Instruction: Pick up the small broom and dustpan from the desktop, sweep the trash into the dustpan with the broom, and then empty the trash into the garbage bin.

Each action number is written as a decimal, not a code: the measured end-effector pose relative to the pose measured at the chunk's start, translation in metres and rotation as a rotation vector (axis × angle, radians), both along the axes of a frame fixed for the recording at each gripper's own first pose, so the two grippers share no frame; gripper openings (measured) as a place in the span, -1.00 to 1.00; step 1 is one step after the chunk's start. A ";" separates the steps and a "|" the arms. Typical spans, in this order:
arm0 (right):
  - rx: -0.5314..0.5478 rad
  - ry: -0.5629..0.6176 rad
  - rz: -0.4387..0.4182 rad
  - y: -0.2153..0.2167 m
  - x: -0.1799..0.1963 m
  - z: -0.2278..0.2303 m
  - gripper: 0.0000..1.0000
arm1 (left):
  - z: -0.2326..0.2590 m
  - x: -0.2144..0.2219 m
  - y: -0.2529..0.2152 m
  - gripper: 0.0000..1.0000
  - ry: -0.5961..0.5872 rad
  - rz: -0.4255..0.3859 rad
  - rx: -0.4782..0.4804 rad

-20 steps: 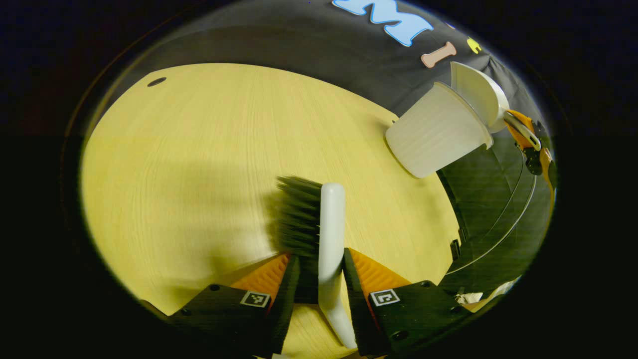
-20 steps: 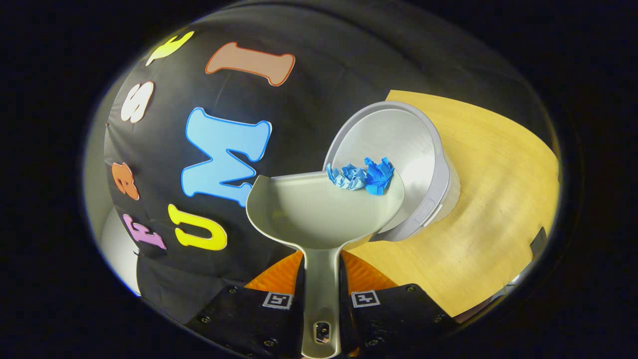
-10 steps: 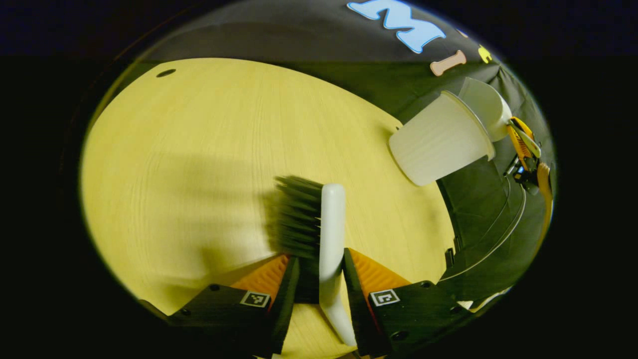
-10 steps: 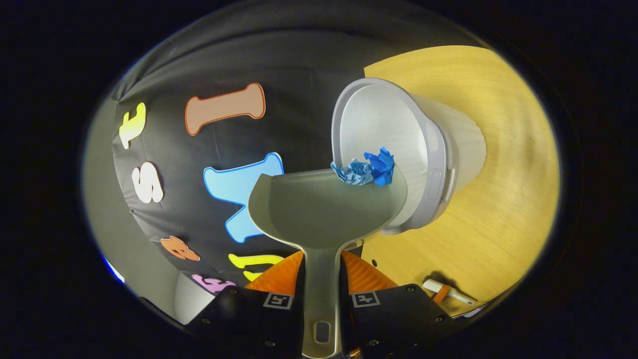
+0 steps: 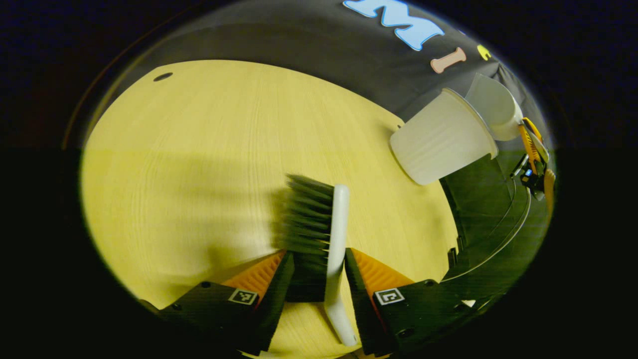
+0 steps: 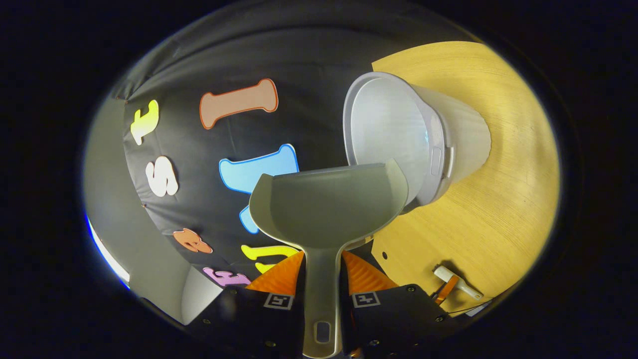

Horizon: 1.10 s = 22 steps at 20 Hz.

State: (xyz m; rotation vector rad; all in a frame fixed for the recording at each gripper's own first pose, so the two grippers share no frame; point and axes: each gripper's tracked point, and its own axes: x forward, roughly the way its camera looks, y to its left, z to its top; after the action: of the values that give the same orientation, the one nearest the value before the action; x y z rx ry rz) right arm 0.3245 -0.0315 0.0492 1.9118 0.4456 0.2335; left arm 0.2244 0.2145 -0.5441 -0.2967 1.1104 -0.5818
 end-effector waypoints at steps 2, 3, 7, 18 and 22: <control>-0.038 -0.028 0.014 0.008 -0.008 0.007 -0.43 | 0.004 -0.001 -0.014 0.52 0.005 0.017 -0.013; -0.059 -0.038 0.027 0.013 -0.012 0.010 -0.43 | 0.007 -0.002 -0.014 0.66 0.005 0.025 -0.014; -0.126 -0.094 0.075 0.032 -0.031 0.027 -0.43 | 0.011 -0.004 0.005 0.69 -0.008 0.065 -0.005; -0.487 -0.125 0.239 0.103 -0.083 -0.002 -0.43 | 0.094 -0.014 0.001 0.94 -0.194 0.158 0.056; -0.724 -0.068 0.289 0.121 -0.096 -0.047 -0.43 | 0.116 -0.006 0.016 0.94 -0.292 0.192 0.124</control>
State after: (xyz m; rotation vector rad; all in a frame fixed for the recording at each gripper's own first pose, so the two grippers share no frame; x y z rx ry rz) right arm 0.2280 0.0899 0.0024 1.1272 0.6565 0.2779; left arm 0.2188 0.2301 -0.4278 -0.2004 0.8214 -0.3696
